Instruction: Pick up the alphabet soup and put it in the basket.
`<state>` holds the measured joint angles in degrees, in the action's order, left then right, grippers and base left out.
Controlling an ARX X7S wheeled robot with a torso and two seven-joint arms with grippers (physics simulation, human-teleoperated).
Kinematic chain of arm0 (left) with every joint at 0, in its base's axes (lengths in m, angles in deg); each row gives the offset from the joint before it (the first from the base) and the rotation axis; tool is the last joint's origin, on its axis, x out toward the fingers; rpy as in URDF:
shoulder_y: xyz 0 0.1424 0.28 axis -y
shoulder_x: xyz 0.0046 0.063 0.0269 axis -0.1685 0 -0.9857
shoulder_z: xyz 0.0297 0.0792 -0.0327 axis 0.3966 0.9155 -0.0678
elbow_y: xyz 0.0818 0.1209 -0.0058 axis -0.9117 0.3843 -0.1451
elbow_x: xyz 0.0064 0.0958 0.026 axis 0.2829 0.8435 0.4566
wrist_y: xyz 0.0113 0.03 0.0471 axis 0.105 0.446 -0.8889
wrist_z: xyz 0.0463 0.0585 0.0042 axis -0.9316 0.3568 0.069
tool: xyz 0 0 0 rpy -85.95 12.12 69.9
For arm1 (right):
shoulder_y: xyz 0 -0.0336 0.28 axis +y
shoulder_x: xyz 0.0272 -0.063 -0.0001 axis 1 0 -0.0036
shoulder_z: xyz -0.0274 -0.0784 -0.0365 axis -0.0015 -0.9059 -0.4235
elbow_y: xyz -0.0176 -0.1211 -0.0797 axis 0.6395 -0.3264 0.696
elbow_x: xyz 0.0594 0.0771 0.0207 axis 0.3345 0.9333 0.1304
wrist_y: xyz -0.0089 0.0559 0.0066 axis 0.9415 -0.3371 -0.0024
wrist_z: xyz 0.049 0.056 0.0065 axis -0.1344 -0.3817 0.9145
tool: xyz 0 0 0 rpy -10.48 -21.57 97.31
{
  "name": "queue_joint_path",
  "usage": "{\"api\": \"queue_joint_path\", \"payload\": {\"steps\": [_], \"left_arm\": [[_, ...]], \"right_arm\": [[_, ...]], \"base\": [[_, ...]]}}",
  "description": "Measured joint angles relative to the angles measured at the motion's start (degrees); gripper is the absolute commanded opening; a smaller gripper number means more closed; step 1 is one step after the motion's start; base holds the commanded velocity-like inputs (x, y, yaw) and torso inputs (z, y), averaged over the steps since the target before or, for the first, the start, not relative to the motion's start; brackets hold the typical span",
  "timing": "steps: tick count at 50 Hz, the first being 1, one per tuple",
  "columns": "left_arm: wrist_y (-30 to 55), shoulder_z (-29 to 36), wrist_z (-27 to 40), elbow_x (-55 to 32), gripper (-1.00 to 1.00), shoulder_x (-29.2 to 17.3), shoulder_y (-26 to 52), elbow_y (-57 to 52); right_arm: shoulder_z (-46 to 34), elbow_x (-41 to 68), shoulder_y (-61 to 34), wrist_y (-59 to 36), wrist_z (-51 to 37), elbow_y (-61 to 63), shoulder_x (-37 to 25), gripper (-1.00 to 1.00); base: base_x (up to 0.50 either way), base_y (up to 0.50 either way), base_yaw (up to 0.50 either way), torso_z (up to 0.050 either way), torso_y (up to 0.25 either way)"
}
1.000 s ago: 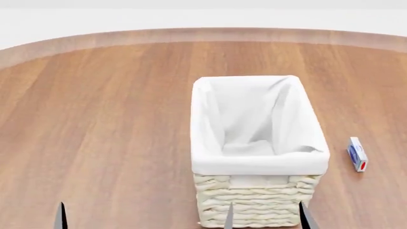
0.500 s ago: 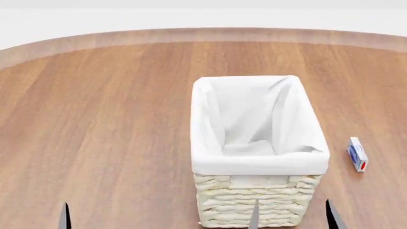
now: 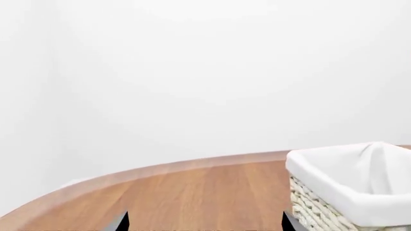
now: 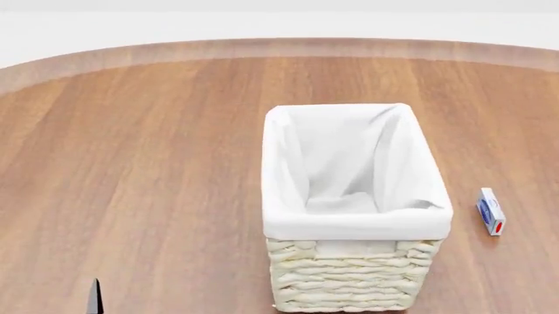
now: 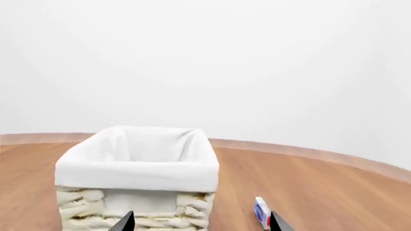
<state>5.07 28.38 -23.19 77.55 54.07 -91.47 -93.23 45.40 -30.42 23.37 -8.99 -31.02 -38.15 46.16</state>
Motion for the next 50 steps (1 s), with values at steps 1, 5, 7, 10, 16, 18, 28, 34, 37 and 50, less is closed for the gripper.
{"api": "queue_joint_path", "payload": {"steps": [1,5,7,10,16,18,28,34,37,50], "left_arm": [[0.0,0.0,0.0,0.0,1.00,0.0,0.1,0.2],[-0.1,0.0,0.2,-0.1,1.00,-0.1,0.4,0.9],[-0.1,0.1,0.3,0.0,1.00,-0.1,0.6,1.3],[0.0,0.3,0.5,0.0,1.00,-0.2,0.9,1.7],[0.1,0.5,0.8,-0.1,1.00,-0.4,1.3,2.3],[0.2,0.5,1.0,-0.2,1.00,-0.5,1.4,2.6],[0.6,0.6,1.7,-0.6,1.00,-1.0,1.8,3.1],[0.7,0.8,2.1,-0.8,1.00,-1.2,2.0,3.4],[0.7,0.9,2.3,-0.9,1.00,-1.4,2.1,3.6],[0.8,1.2,3.0,-1.4,1.00,-1.9,2.4,3.9]], "right_arm": [[0.3,0.3,0.7,1.1,0.3,-0.8,0.2,1.00],[1.4,0.1,3.3,6.3,1.2,-4.7,1.2,1.00],[1.9,-0.3,4.4,9.1,1.5,-6.9,1.9,1.00],[2.6,-1.2,5.7,13.2,1.7,-10.2,2.9,1.00],[3.0,-2.7,7.1,21.7,2.7,-19.3,5.1,1.00],[3.2,-3.1,6.9,23.9,2.8,-22.8,5.7,1.00],[4.0,-4.8,5.0,30.3,2.4,-34.3,7.3,1.00],[4.5,-4.8,4.3,32.3,2.1,-38.0,7.7,1.00],[4.9,-4.5,3.9,33.0,1.9,-39.6,7.7,1.00],[6.1,-2.7,2.1,35.0,1.3,-45.0,7.7,1.00]], "base": [[0.00,0.00,0.00,0.000,0.000],[0.00,0.00,0.00,0.000,0.000],[0.00,0.00,0.00,0.000,0.000],[0.00,0.00,0.00,0.000,0.000],[0.00,0.00,0.00,0.000,0.000],[0.00,0.00,0.00,0.000,0.000],[0.00,0.00,0.00,0.000,0.000],[0.00,0.00,0.00,0.000,0.000],[0.00,0.00,0.00,0.000,0.000],[0.00,0.00,0.00,0.000,0.000]]}}
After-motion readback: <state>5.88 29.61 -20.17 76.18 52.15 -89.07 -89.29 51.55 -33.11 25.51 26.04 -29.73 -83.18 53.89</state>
